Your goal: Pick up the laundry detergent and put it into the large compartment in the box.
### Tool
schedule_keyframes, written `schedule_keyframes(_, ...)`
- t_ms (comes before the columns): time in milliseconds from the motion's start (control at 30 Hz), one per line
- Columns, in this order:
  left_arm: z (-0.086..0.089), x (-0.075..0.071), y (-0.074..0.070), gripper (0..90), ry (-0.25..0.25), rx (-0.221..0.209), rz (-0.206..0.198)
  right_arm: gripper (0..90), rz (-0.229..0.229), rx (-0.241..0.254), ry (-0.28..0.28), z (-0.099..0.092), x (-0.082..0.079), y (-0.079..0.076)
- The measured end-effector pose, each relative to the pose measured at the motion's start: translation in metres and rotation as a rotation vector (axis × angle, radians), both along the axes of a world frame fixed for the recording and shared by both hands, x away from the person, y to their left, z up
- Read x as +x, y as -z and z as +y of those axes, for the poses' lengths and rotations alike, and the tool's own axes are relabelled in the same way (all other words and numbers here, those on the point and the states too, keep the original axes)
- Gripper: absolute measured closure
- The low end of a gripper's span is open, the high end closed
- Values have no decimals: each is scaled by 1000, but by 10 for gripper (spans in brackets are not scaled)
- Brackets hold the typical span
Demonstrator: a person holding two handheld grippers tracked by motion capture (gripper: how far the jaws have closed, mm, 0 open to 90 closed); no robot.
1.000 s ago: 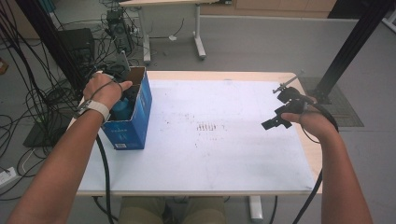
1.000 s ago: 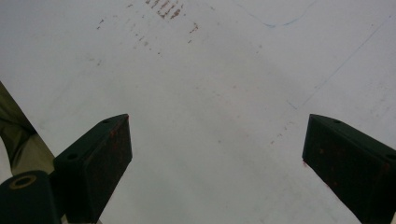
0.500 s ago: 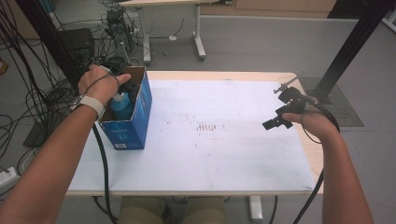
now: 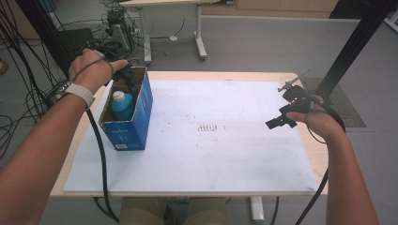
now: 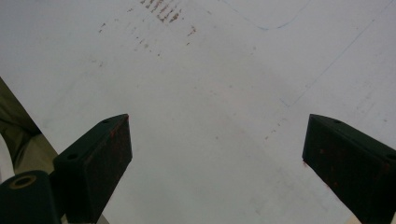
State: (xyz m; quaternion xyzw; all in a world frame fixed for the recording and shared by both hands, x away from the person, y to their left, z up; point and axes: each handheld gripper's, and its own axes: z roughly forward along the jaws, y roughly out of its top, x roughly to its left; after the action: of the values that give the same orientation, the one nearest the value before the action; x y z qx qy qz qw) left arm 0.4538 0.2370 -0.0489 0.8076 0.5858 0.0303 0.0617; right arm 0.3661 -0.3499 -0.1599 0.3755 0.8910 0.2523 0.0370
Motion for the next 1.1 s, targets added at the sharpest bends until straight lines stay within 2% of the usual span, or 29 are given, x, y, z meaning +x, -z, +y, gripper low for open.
schedule_keyframes(67,-2,-4,-9,98,19,-6,-18,80,0,0,1,0,-1,-1)
schedule_keyframes(133,-8,-8,-22,98,74,-6,-37,80,-2,-1,1,1,-2,-2)
schedule_keyframes(167,-8,-8,-22,98,74,-6,-37,80,-2,-1,1,1,-2,-2)
schedule_keyframes(200,-14,-11,-31,98,122,-4,-57,80,-5,2,2,1,-3,-2)
schedule_keyframes(233,-14,-11,-31,98,122,-4,-57,80,-5,2,2,1,-3,-2)
schedule_keyframes(300,-20,-14,-39,98,166,-8,-72,80,-6,2,2,1,-3,-3)
schedule_keyframes(333,-27,-14,-46,98,206,0,-72,80,-7,3,2,2,-4,-4)
schedule_keyframes(367,-30,-13,-49,99,214,7,-64,80,-7,3,2,1,-4,-4)
schedule_keyframes(433,-32,-12,-51,99,217,4,-60,79,-6,4,3,1,-4,-5)
schedule_keyframes(533,-33,-10,-57,99,245,-25,-54,80,-8,7,6,0,-5,-4)
schedule_keyframes(633,-38,-9,-62,99,261,-17,-59,80,-6,7,8,-1,-5,-4)
schedule_keyframes(700,-39,-9,-67,99,274,-26,-68,80,-3,8,12,-2,-5,-4)
schedule_keyframes(733,-43,-11,-72,99,293,-21,-84,80,-4,8,11,-3,-5,-5)
schedule_keyframes(933,-55,-12,-80,98,338,-9,-101,80,-7,6,12,-2,-3,-7)
schedule_keyframes(1100,-69,-7,-81,98,431,3,-90,80,-9,5,15,-2,-4,-10)
